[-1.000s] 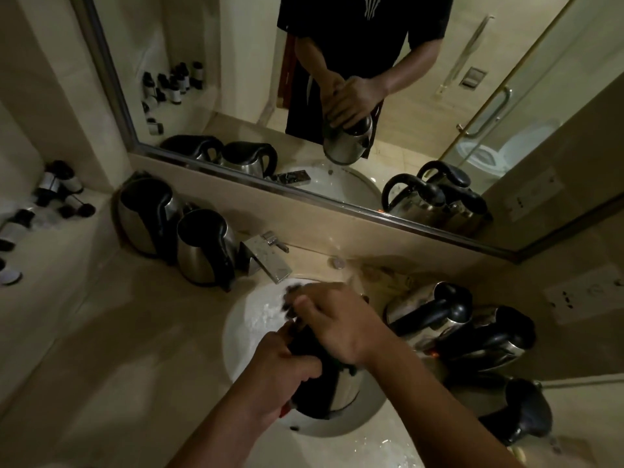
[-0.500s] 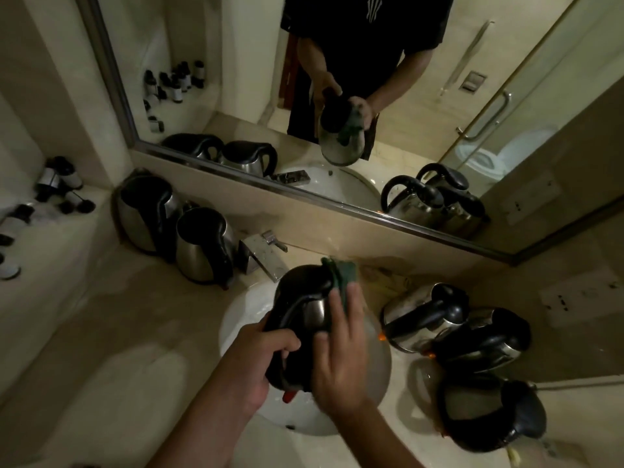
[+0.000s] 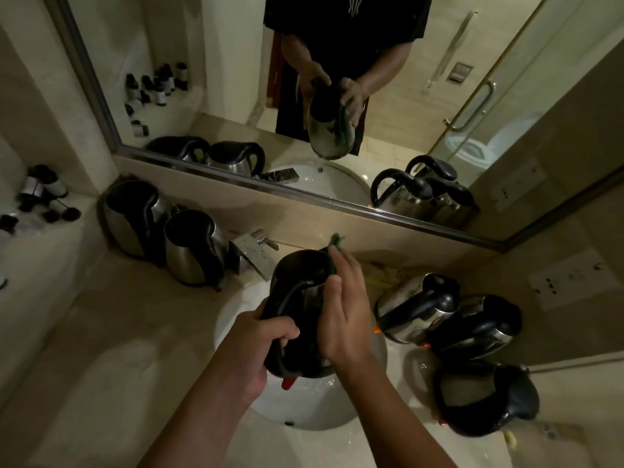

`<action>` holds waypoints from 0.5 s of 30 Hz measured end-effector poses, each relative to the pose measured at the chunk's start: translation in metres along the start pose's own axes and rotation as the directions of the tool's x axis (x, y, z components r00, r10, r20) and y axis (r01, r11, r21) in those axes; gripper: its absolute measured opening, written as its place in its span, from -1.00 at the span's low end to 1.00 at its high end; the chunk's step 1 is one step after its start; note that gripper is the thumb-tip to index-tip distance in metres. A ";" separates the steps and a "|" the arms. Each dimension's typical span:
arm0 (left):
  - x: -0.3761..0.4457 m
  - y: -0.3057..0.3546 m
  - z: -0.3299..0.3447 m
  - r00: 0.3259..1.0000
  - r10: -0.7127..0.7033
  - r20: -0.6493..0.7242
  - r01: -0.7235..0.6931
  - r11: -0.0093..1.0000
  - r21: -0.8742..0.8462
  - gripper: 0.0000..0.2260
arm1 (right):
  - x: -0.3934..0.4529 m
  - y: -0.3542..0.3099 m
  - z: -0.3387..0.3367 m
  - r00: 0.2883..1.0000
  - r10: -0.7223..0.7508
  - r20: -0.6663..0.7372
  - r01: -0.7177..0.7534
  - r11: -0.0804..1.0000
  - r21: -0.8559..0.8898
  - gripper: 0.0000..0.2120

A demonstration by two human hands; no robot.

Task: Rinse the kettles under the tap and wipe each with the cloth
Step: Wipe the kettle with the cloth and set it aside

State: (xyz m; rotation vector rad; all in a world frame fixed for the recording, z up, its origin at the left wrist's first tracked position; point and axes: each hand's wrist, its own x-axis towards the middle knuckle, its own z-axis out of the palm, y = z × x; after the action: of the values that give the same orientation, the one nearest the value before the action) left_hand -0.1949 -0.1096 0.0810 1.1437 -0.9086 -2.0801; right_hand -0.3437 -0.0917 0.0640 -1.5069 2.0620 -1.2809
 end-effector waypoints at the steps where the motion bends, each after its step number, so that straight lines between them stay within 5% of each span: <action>1: 0.000 -0.001 -0.001 1.000 -0.002 0.003 0.002 1.000 0.000 -0.80 | -0.002 -0.003 -0.002 0.992 -0.114 0.049 0.118 0.988 -0.096 -0.49; 4: 0.000 -0.002 -0.005 0.999 -0.029 0.025 0.029 1.000 0.001 -0.83 | -0.026 0.017 -0.006 0.841 -0.474 0.263 0.538 0.788 -0.300 -0.44; 6: -0.001 -0.004 -0.007 0.998 -0.054 0.024 0.055 0.998 -0.016 -0.83 | -0.039 0.041 -0.010 0.764 -0.558 0.324 0.643 0.698 -0.315 -0.44; 8: -0.003 -0.004 -0.006 0.998 -0.054 0.023 0.054 0.999 -0.003 -0.84 | -0.045 0.055 -0.015 0.773 -0.564 0.291 0.633 0.717 -0.291 -0.45; 12: -0.005 -0.004 0.001 0.998 -0.042 0.039 0.040 0.999 0.037 -0.83 | -0.022 0.029 -0.018 0.944 -0.320 0.076 0.326 0.943 -0.072 -0.49; 15: -0.002 -0.008 0.002 0.999 -0.049 0.000 0.049 0.999 -0.004 -0.80 | -0.004 0.003 -0.014 0.962 -0.235 0.137 0.255 0.956 -0.144 -0.51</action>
State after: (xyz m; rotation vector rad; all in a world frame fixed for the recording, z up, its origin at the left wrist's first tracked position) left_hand -0.1976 -0.1027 0.0763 1.1744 -0.8843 -2.1204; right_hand -0.3527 -0.0813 0.0687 -1.9135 1.9907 -1.0955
